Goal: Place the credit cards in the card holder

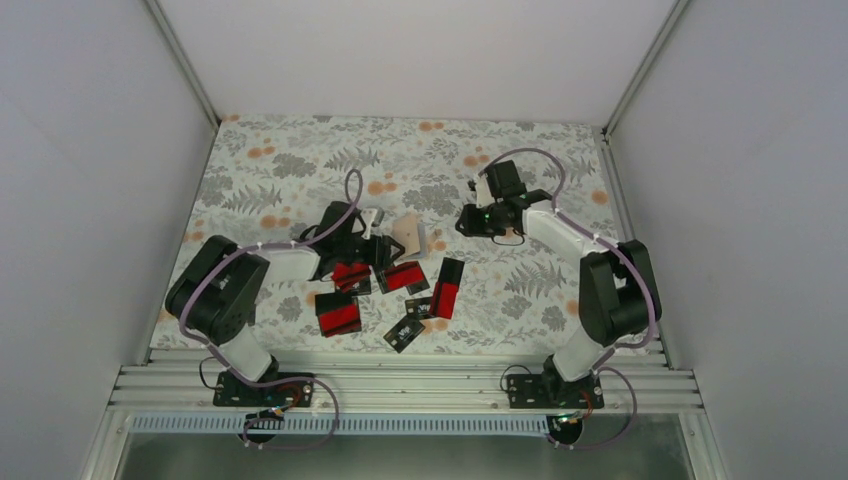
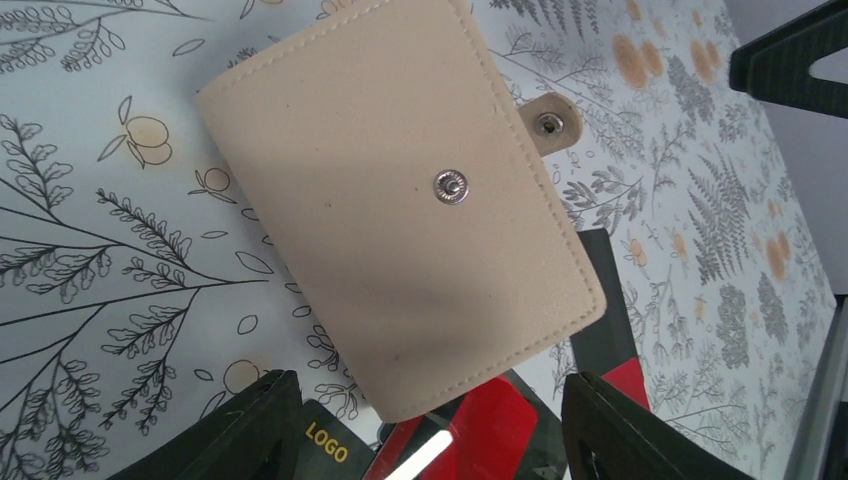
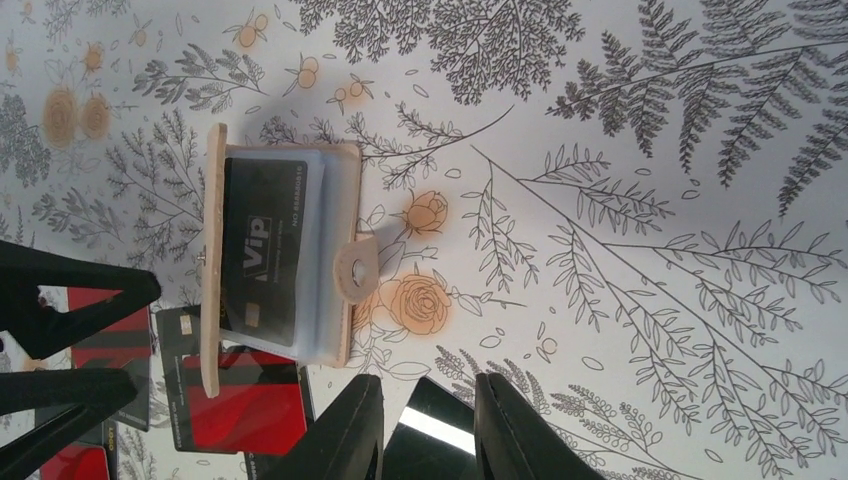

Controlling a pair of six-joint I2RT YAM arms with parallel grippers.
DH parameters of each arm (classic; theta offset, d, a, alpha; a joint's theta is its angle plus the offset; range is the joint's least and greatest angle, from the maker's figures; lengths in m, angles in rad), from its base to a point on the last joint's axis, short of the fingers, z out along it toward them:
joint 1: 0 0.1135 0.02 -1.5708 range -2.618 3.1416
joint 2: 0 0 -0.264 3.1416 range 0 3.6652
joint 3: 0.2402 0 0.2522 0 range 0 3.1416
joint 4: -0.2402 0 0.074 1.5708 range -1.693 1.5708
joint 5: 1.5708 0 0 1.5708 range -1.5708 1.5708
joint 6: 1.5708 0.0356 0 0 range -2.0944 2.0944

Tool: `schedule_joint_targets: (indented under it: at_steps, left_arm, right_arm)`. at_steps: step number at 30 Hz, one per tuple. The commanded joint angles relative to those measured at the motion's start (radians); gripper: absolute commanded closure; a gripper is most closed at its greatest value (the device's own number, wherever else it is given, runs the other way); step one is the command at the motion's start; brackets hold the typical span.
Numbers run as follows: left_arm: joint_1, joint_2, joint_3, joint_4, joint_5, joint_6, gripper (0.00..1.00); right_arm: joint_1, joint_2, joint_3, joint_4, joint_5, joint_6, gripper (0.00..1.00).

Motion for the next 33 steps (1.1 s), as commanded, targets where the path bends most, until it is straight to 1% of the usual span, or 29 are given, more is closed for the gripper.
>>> schedule_joint_targets:
  at_steps: [1,3,7,10,22,33]
  left_arm:
    - [-0.021,0.038,0.034,-0.003,-0.028,0.025,0.36]
    - [-0.03,0.051,0.046,-0.009,-0.041,0.026,0.37]
    - [-0.04,0.078,0.083,-0.05,-0.092,0.037,0.42]
    - [-0.041,0.092,0.101,-0.059,-0.103,0.04,0.45]
    - [-0.052,0.155,0.171,-0.118,-0.148,0.064,0.58]
    - [-0.057,0.178,0.188,-0.133,-0.154,0.073,0.6]
  right_arm:
    - [-0.001,0.01,0.002,-0.007,-0.029,-0.015,0.75]
    - [0.005,0.056,0.005,-0.005,-0.054,-0.018,0.75]
    - [0.034,0.101,0.022,0.011,-0.11,-0.028,0.74]
    - [0.052,0.132,0.041,0.018,-0.126,-0.029,0.75]
    - [0.082,0.216,0.137,-0.006,-0.114,-0.033,0.77]
    - [0.089,0.263,0.182,-0.029,-0.091,-0.039,0.81]
